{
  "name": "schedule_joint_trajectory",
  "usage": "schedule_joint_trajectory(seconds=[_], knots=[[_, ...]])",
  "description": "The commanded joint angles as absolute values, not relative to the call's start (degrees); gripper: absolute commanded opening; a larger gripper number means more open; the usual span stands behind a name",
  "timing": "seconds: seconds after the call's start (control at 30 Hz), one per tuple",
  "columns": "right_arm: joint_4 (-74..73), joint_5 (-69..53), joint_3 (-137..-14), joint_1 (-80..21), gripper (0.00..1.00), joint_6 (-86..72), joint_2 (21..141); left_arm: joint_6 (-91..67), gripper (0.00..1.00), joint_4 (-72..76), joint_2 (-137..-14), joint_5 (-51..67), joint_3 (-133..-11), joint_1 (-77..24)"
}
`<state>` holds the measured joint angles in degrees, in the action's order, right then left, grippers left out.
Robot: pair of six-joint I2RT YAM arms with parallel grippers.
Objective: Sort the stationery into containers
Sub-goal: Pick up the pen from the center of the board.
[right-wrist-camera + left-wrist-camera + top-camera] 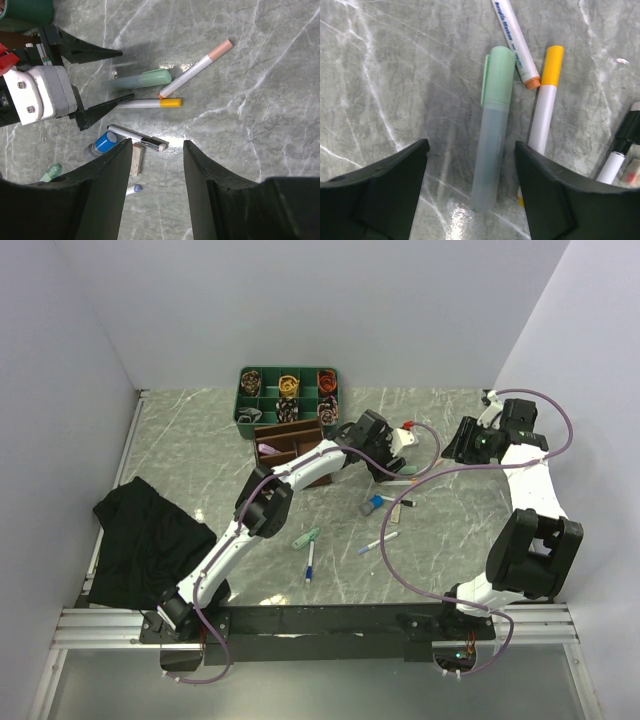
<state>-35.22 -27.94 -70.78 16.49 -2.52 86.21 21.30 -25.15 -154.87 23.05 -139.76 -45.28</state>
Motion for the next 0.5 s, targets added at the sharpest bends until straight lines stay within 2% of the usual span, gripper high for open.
schedule_joint_trajectory(seconds=[0.0, 0.03, 0.13, 0.23, 0.27, 0.37, 0.47], knots=[[-34.8, -29.27, -70.66, 17.05, 0.53, -3.08, 86.13, 21.71, 0.78, -25.14, -155.92, 24.34, -141.41, -45.62], [-34.98, -29.44, -70.49, 17.14, 0.53, -3.25, 86.22, 21.1, 0.78, -24.61, -155.92, 24.87, -141.33, -45.79], [-35.24, -29.71, -70.58, 17.14, 0.52, -3.69, 86.4, 21.35, 0.7, -24.34, -155.92, 26.54, -141.5, -46.23], [-36.03, -29.79, -71.19, 17.05, 0.52, -3.78, 86.66, 21.88, 0.48, -25.83, -155.83, 26.81, -141.42, -46.23], [-36.21, -29.88, -71.28, 17.14, 0.51, -3.78, 86.75, 22.06, 0.26, -26.54, -155.74, 26.63, -141.42, -46.23], [-36.56, -30.06, -71.63, 17.14, 0.5, -3.69, 87.01, 21.54, 0.11, -29.61, -155.3, 26.81, -141.33, -46.14], [-36.83, -30.32, -71.89, 17.14, 0.49, -3.17, 86.92, 18.03, 0.04, -29.63, -153.38, 27.51, -140.72, -45.27]])
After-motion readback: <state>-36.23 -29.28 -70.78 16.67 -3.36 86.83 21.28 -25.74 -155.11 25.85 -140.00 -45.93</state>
